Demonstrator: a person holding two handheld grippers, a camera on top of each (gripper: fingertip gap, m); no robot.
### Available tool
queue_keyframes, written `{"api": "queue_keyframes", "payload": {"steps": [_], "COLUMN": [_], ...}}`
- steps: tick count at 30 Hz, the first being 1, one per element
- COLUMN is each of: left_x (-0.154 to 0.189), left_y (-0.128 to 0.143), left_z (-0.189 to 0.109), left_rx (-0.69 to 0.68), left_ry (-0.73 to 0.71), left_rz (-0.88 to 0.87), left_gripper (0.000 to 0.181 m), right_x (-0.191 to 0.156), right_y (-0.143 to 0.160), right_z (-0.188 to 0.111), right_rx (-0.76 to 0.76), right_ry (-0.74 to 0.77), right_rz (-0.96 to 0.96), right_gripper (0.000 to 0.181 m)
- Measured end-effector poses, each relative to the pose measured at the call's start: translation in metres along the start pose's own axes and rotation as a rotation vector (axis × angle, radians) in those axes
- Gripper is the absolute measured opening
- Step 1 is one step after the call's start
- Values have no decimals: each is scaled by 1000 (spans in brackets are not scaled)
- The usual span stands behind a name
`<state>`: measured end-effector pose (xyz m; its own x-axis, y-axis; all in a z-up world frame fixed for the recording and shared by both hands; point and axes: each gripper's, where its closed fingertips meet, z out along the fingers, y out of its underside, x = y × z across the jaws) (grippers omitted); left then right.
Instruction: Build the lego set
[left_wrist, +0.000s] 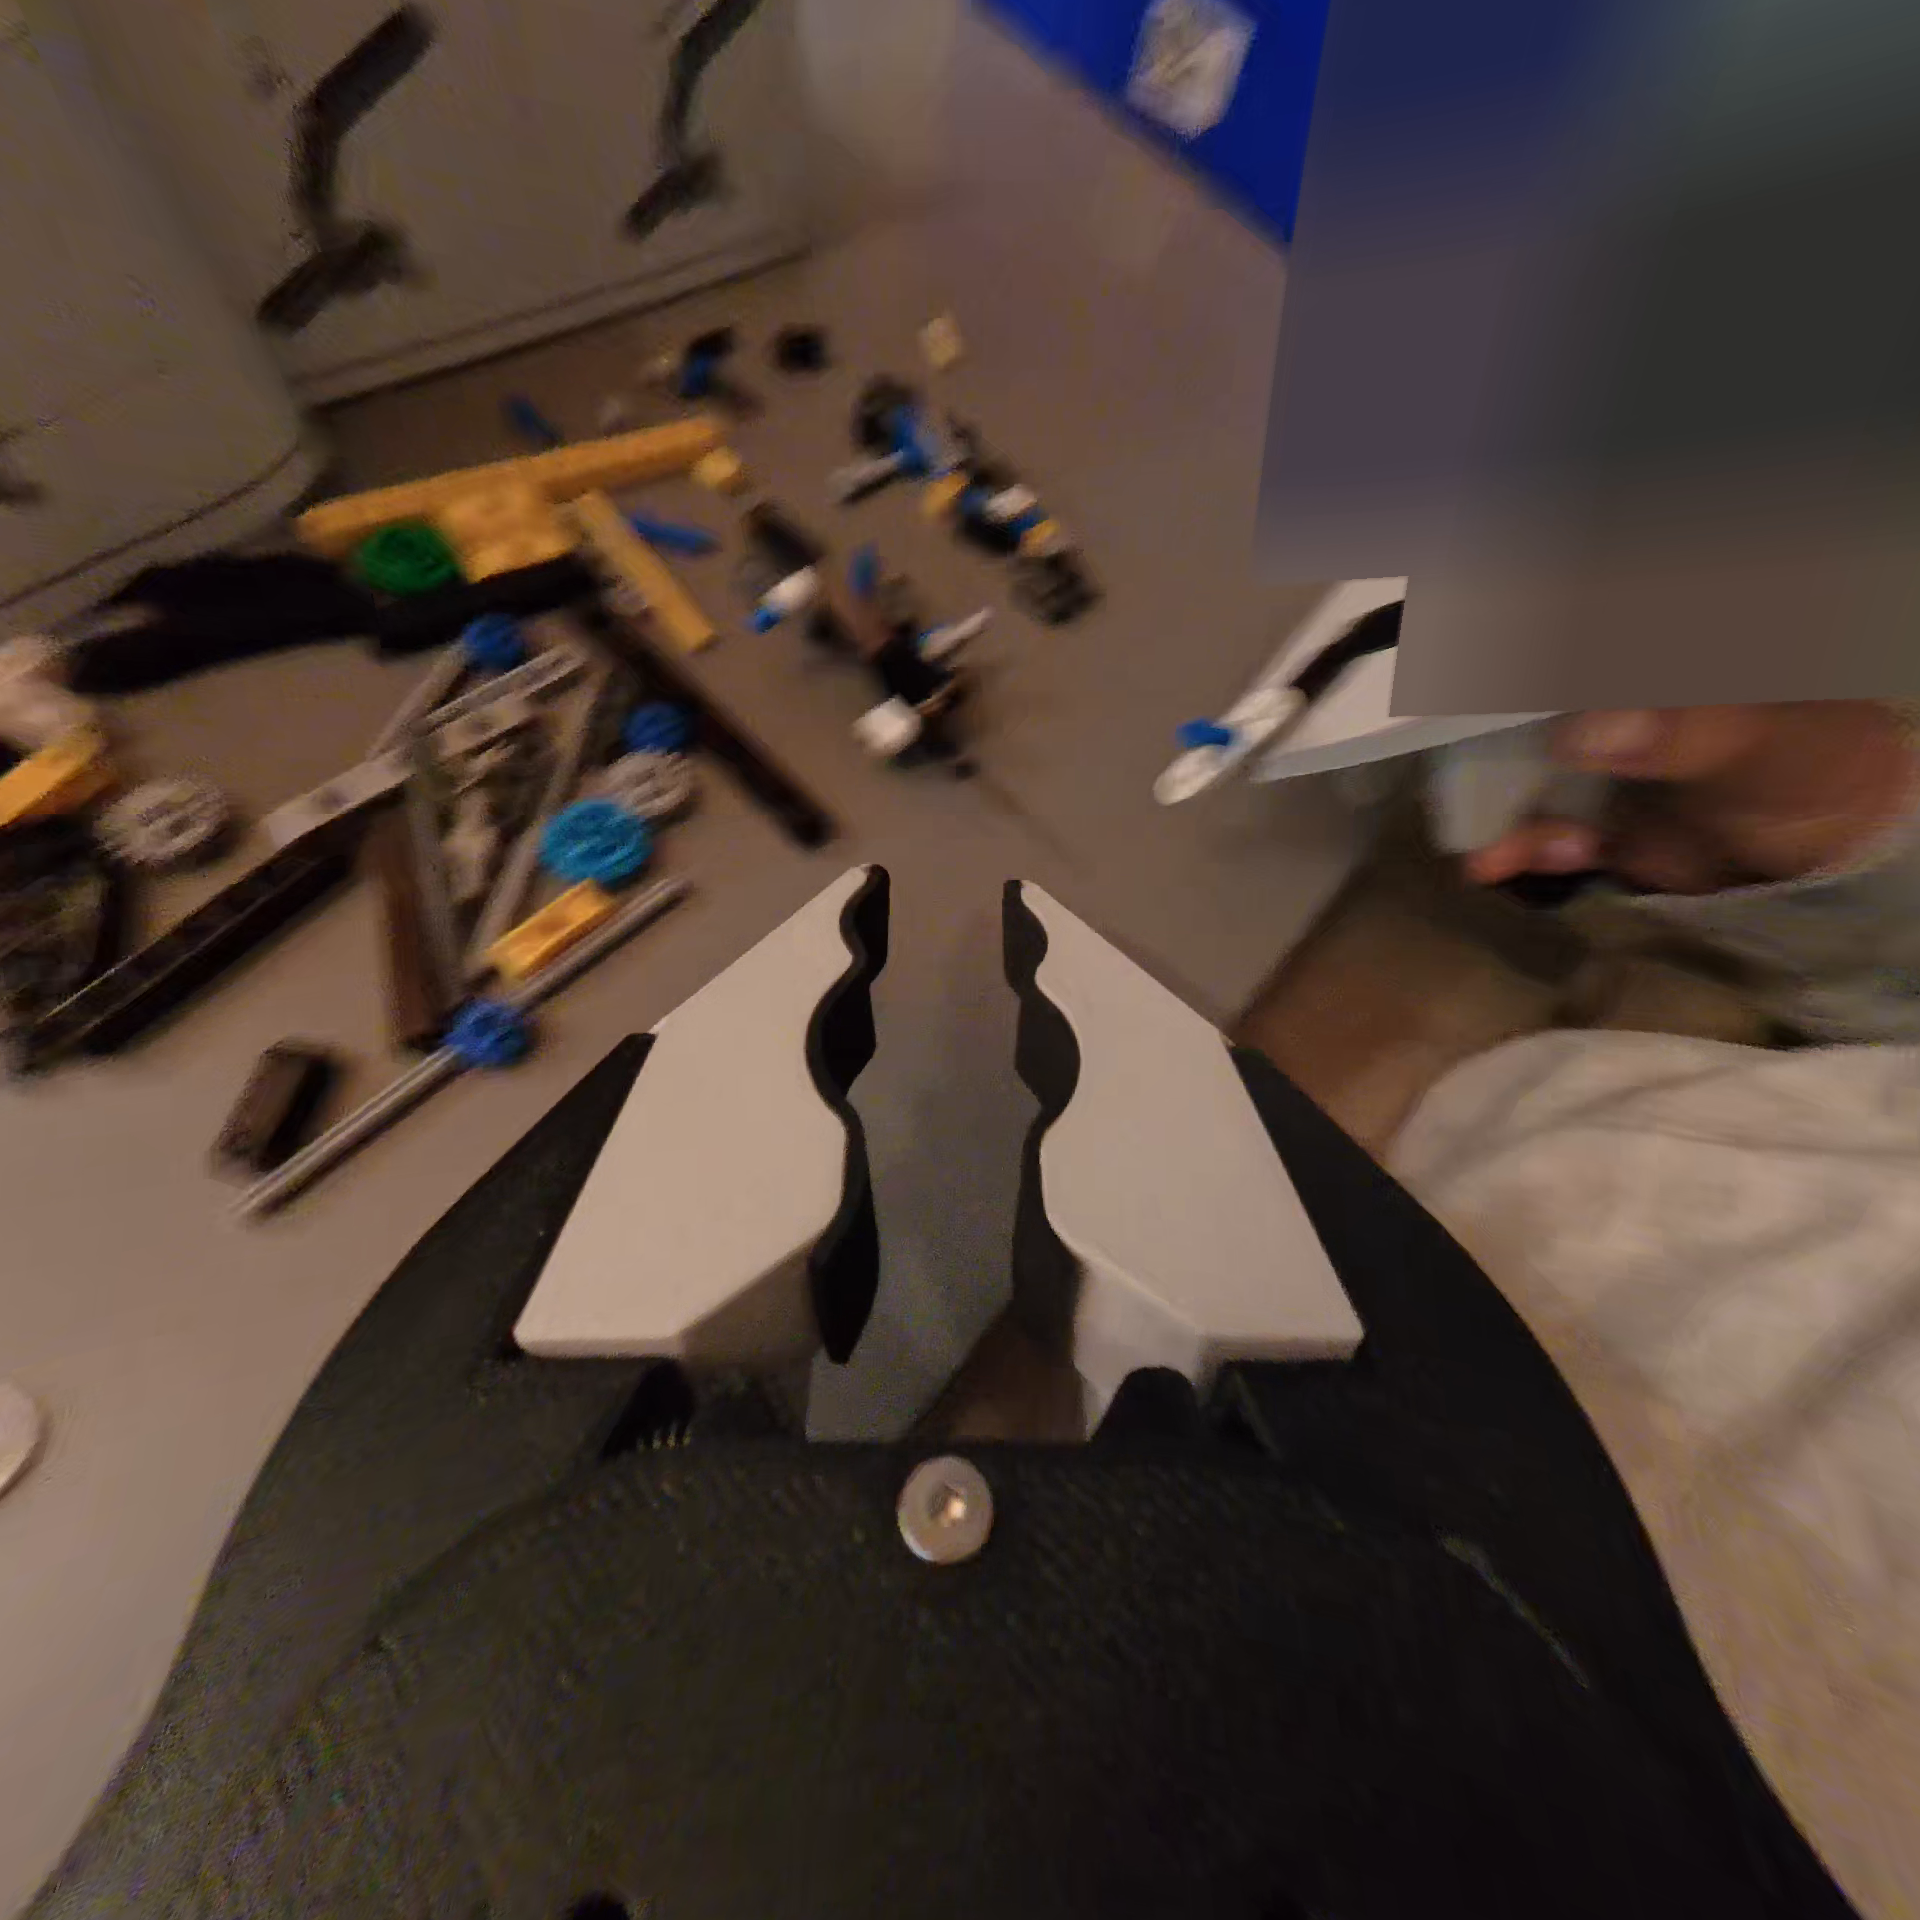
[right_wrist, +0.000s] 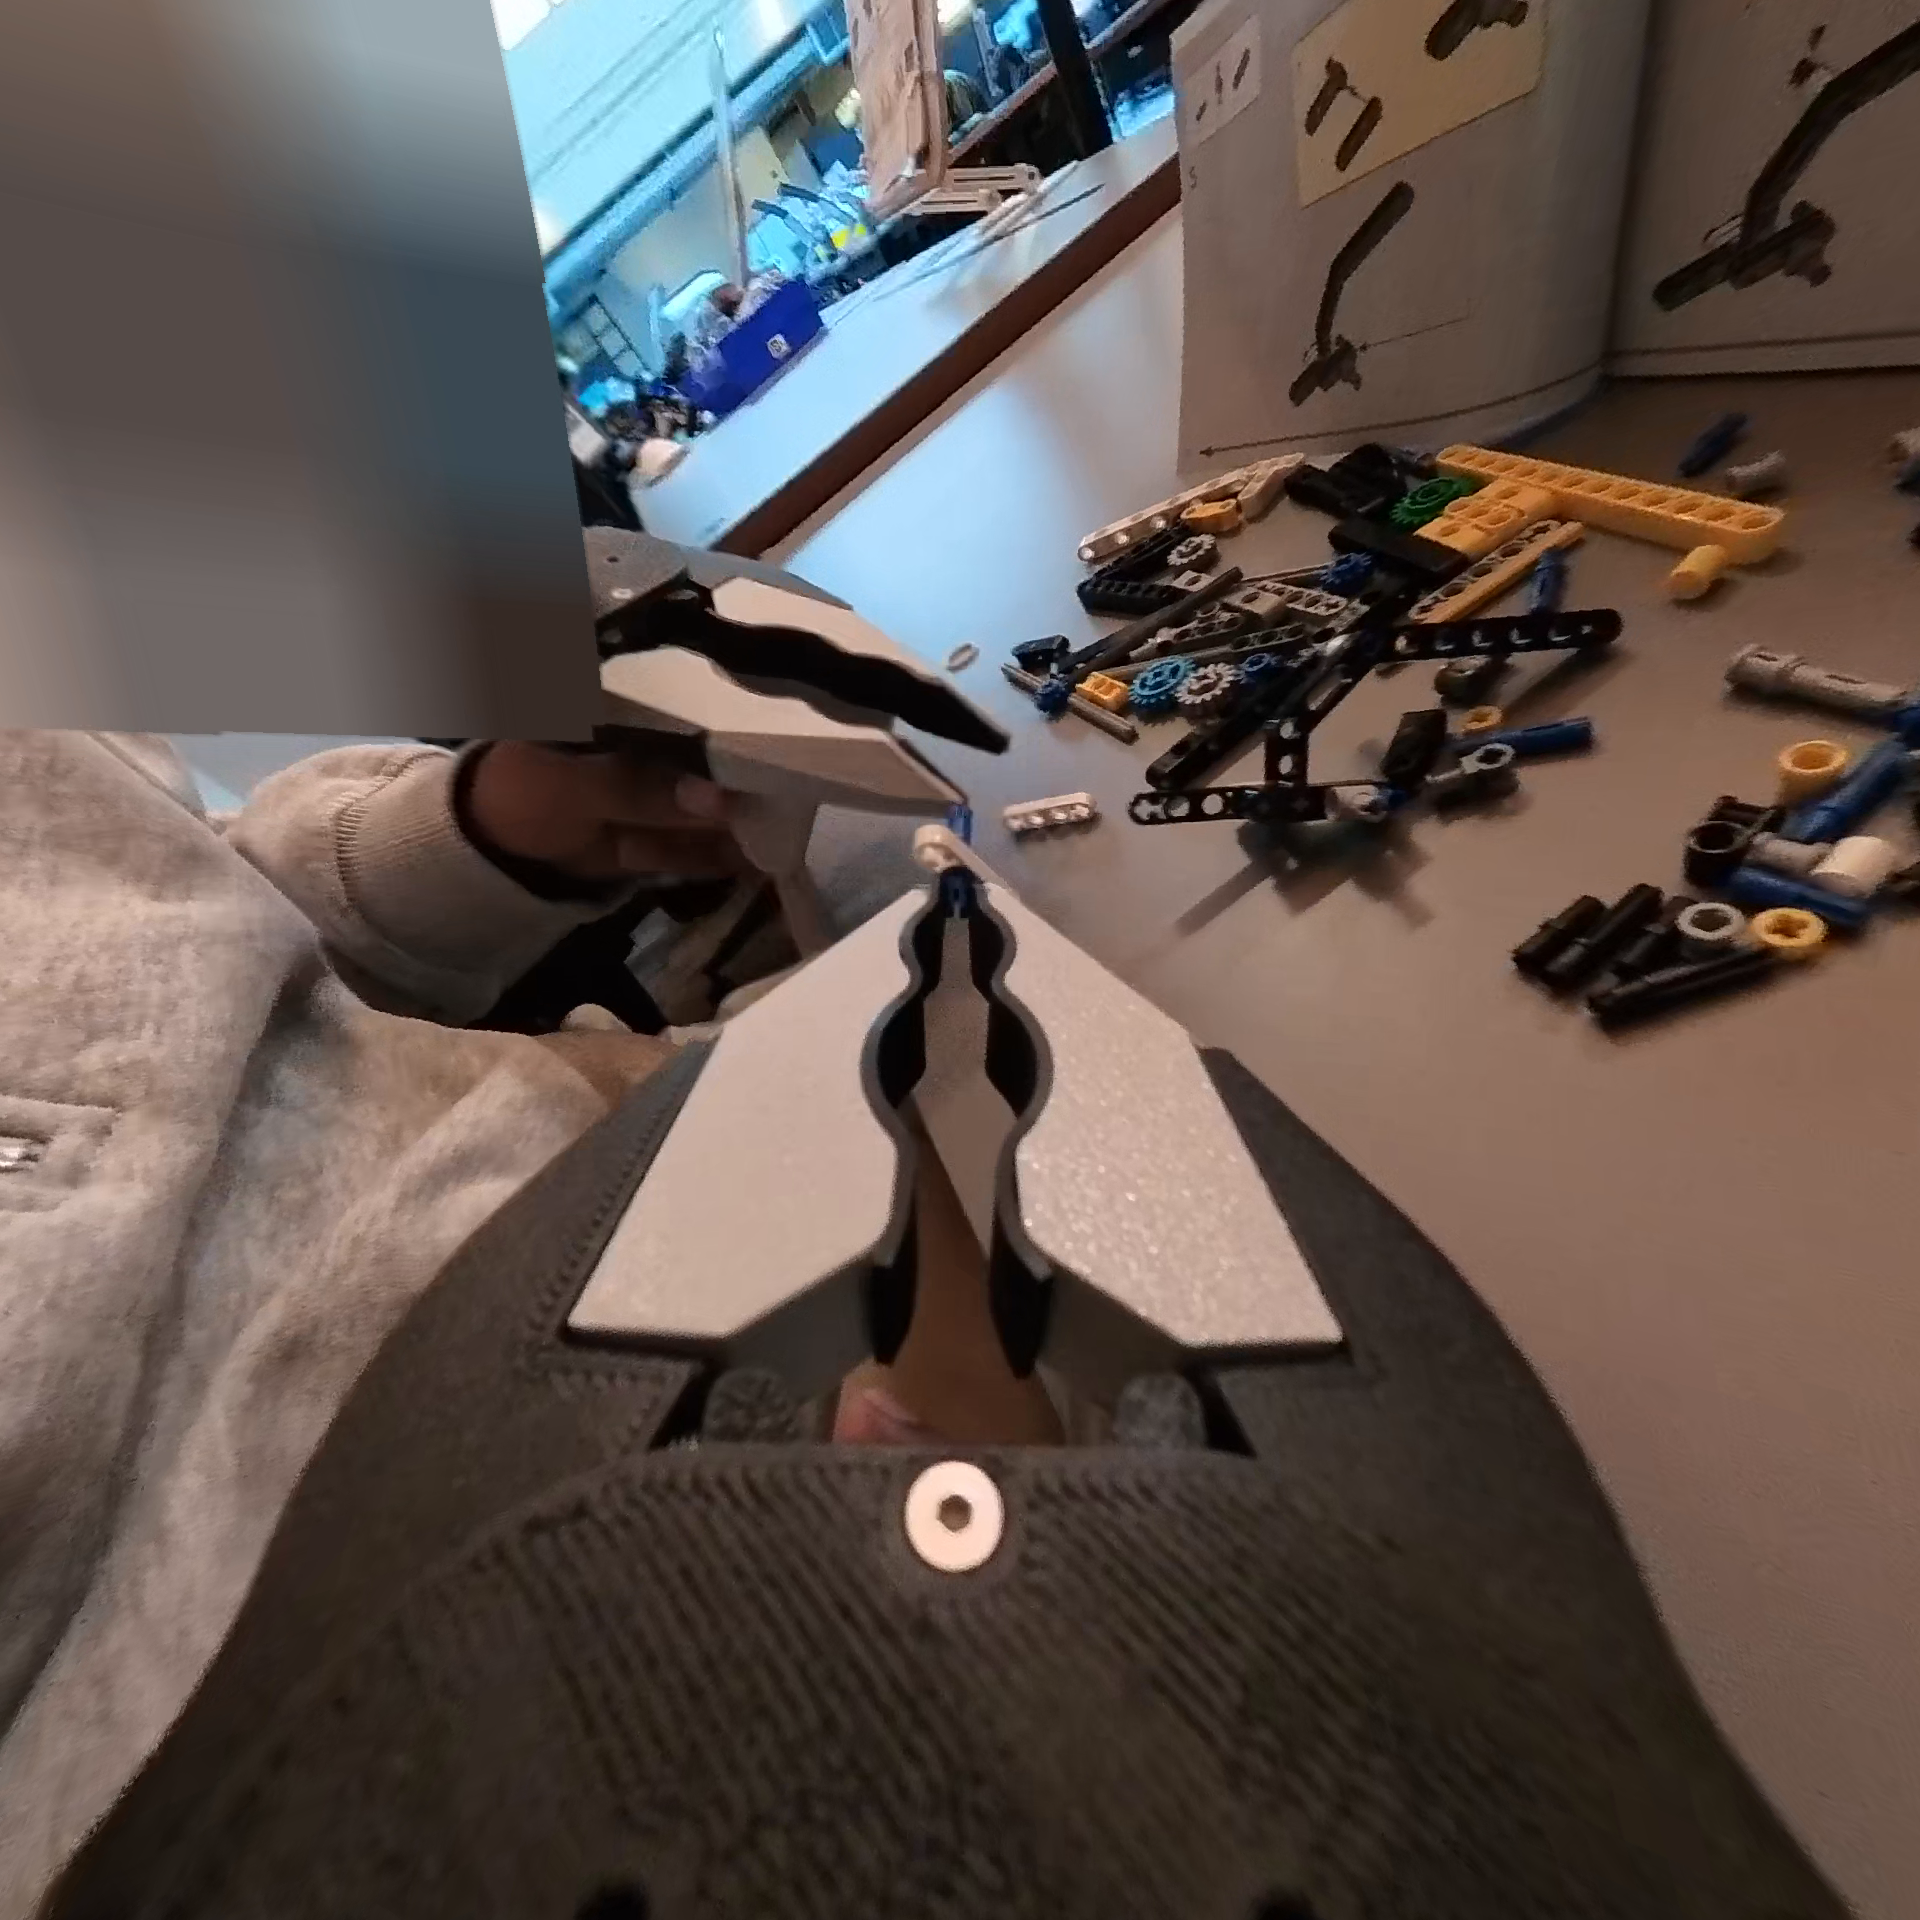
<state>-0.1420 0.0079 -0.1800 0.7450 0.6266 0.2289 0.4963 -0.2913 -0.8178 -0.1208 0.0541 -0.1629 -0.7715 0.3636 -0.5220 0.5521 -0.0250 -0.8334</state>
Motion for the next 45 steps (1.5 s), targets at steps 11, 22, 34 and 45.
{"api": "queue_keyframes", "payload": {"steps": [11, 22, 34, 45], "left_x": [69, 64, 63, 66], "left_y": [-36, -42, -42, -46], "left_z": [-16, -21, -22, -23], "left_rx": [198, 260, 287, 317], "left_ry": [573, 665, 776, 793], "left_rz": [-223, -421, -688, -685], "left_gripper": [18, 2, 2, 2], "right_x": [-33, -34, -35, -36], "right_y": [-10, -18, -22, -26], "right_z": [-1, -5, -5, -5], "right_rx": [68, 111, 126, 161], "right_ry": [-353, -366, -157, -206], "right_rz": [272, 264, -126, -35], "right_gripper": [1, 3, 10, 19]}}
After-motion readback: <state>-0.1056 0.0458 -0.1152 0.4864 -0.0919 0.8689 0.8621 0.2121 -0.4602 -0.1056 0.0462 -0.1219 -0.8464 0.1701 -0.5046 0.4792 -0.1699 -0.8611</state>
